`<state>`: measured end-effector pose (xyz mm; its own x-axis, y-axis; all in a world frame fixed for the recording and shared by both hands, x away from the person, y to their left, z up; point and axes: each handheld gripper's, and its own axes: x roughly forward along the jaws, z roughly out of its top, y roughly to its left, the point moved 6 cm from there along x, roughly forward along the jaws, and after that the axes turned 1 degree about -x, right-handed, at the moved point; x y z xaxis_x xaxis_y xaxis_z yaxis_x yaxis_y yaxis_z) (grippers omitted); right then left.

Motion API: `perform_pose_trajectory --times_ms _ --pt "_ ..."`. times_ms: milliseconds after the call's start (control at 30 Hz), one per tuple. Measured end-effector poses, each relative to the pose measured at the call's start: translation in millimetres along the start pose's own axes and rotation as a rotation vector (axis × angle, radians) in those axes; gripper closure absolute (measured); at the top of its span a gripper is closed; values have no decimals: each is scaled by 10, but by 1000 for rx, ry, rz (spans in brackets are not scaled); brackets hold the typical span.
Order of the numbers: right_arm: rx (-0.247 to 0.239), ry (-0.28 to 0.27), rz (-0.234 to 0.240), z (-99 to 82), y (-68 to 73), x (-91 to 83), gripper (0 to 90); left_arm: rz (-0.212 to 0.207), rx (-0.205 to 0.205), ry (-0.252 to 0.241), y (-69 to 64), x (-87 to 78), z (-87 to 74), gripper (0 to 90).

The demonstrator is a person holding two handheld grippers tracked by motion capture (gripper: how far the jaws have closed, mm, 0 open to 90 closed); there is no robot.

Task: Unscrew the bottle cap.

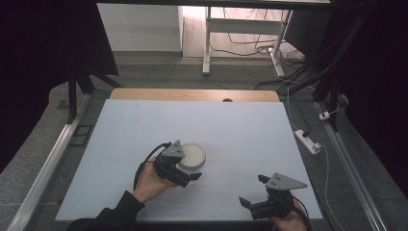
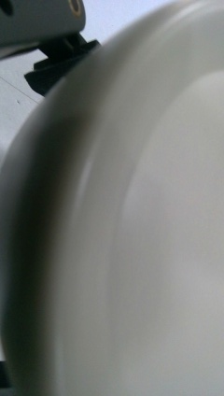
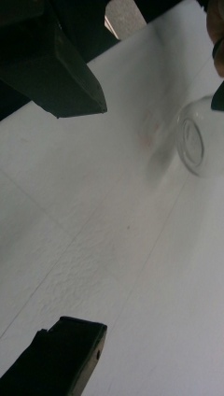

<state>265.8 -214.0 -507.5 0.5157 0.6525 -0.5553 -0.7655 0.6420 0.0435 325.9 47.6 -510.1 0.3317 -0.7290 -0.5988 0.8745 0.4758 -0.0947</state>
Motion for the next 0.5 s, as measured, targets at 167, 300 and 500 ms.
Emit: perform_pose_trajectory --times_ms 167,300,500 --pt "-10 -21 27 89 58 32 0 2 -3 -2 7 -7 -5 72" --pt "-32 -44 55 210 112 66 0 2 -3 -3 12 -6 -9 72" --pt "-56 -56 87 405 197 144 0 3 -7 -6 11 5 -17 72"
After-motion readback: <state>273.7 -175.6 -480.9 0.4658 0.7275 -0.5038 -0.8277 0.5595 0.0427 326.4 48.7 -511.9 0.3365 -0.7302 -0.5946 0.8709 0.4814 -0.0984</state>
